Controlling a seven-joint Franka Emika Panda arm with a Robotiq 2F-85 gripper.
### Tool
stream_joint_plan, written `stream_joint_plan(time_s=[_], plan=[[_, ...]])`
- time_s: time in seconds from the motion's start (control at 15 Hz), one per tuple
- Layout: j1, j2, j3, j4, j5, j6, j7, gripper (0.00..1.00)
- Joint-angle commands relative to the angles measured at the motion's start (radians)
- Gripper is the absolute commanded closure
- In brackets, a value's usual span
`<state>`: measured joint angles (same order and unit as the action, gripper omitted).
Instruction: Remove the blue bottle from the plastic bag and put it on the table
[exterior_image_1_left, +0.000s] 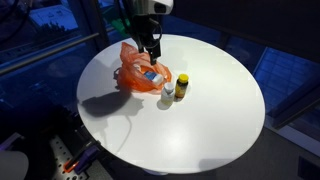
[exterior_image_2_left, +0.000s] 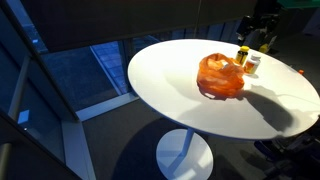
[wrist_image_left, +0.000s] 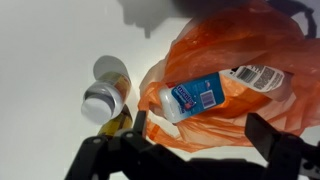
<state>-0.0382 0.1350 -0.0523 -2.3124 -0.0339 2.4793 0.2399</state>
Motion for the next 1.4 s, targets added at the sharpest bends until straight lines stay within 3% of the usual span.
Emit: stream_joint_plan(time_s=[0.0,0.4,0.93,1.33], plan=[[0.02,0.047,-0.027,0.026,-0.053,0.045,0.144,0.0],[0.019,0.043,-0.022,0.007,-0.022,0.044,0.103,0.0],[0.048,0.079,-0.065,0.015,-0.126,0.063,0.287,0.0],[0.068,0.13,-0.072,0.022,-0.081,0.102,0.399,0.0]])
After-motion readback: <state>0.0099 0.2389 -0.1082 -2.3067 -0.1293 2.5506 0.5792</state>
